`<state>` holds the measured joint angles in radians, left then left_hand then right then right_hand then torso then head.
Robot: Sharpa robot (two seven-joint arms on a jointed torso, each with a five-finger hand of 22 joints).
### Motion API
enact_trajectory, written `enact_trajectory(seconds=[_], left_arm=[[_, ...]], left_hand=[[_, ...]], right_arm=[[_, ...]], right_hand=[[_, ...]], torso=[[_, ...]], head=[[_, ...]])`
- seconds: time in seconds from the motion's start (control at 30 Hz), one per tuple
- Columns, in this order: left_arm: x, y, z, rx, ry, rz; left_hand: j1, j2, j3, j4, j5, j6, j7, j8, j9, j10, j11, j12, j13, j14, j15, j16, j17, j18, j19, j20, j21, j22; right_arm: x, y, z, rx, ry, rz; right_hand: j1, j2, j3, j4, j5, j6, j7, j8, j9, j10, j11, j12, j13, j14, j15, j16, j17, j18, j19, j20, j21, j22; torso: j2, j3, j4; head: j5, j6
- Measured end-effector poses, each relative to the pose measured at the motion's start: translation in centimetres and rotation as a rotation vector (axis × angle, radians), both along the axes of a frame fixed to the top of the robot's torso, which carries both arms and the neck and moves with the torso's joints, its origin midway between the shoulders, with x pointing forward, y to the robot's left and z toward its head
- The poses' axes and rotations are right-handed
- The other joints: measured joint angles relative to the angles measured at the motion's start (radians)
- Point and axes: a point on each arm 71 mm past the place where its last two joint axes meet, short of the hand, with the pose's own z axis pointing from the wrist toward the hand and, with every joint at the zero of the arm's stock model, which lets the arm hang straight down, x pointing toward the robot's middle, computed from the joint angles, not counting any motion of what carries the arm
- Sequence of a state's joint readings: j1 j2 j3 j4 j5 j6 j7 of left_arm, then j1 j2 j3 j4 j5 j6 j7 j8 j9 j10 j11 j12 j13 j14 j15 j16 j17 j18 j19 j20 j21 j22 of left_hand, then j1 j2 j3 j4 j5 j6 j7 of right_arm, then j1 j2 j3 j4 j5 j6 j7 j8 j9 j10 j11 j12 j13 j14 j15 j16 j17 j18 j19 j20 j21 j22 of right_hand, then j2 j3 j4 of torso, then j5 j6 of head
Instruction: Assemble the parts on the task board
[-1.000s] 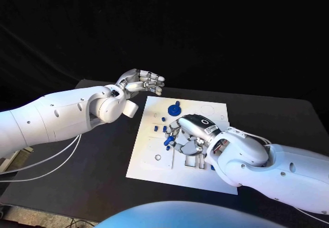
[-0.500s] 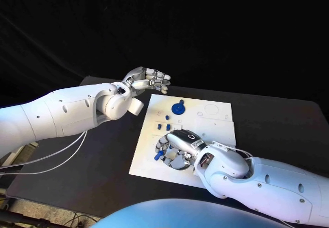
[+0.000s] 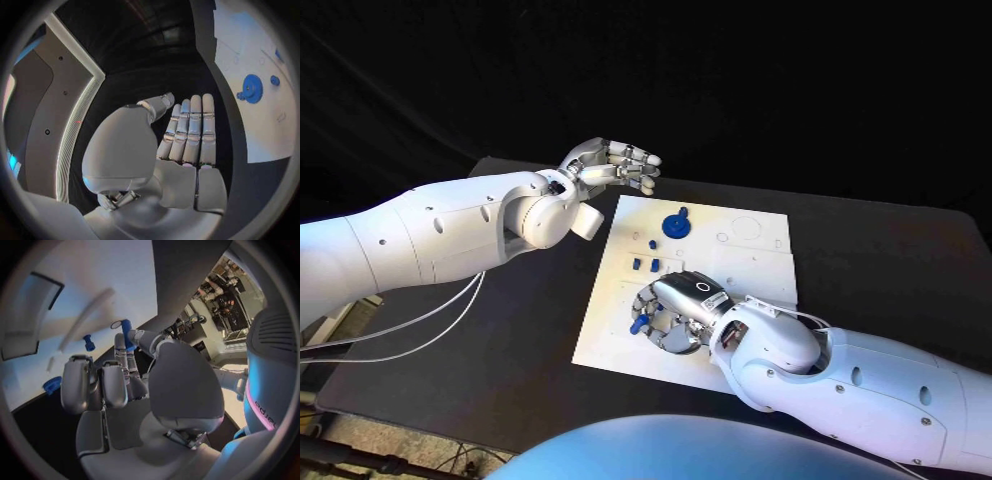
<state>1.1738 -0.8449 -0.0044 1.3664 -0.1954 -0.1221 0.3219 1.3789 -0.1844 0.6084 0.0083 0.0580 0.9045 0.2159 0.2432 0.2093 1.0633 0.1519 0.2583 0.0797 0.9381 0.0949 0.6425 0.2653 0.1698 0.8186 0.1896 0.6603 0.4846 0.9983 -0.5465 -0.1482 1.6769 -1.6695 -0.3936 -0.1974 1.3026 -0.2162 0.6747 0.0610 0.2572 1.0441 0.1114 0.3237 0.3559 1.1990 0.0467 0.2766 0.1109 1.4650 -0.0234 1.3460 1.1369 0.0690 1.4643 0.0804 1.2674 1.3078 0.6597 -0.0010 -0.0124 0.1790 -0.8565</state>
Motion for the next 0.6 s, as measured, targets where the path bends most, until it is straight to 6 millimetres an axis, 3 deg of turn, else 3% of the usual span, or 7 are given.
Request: enact_trajectory(seconds=[0.37,0.6], left_arm=[[-0.04,0.14,0.00,0.001,0.001,0.001],[-0.07,0.25,0.01,0.001,0.002,0.002]], left_hand=[[0.000,0.000,0.000,0.000,0.000,0.000,0.000,0.000,0.000,0.000,0.000,0.000,0.000,0.000,0.000,0.000,0.000,0.000,0.000,0.000,0.000,0.000],[0.000,0.000,0.000,0.000,0.000,0.000,0.000,0.000,0.000,0.000,0.000,0.000,0.000,0.000,0.000,0.000,0.001,0.000,0.000,0.000,0.000,-0.001]], right_arm=[[0.02,-0.23,0.06,-0.004,-0.021,-0.005],[0.11,-0.23,0.05,-0.010,-0.028,-0.010]], right_hand=[[-0.001,-0.001,0.000,0.000,-0.001,0.001,0.001,0.000,0.000,0.000,0.000,0.000,0.000,0.000,0.000,0.000,0.000,0.000,0.000,0.000,0.000,0.000],[-0.004,-0.004,-0.003,0.003,-0.002,0.001,0.001,0.000,0.000,0.000,0.000,0.000,0.001,0.000,0.000,0.000,0.000,0.000,0.000,0.000,0.000,0.000]], torso=[[0.000,-0.0005,0.0005],[0.000,-0.0011,0.0005]], head=[[0.003,-0.005],[0.001,-0.002]])
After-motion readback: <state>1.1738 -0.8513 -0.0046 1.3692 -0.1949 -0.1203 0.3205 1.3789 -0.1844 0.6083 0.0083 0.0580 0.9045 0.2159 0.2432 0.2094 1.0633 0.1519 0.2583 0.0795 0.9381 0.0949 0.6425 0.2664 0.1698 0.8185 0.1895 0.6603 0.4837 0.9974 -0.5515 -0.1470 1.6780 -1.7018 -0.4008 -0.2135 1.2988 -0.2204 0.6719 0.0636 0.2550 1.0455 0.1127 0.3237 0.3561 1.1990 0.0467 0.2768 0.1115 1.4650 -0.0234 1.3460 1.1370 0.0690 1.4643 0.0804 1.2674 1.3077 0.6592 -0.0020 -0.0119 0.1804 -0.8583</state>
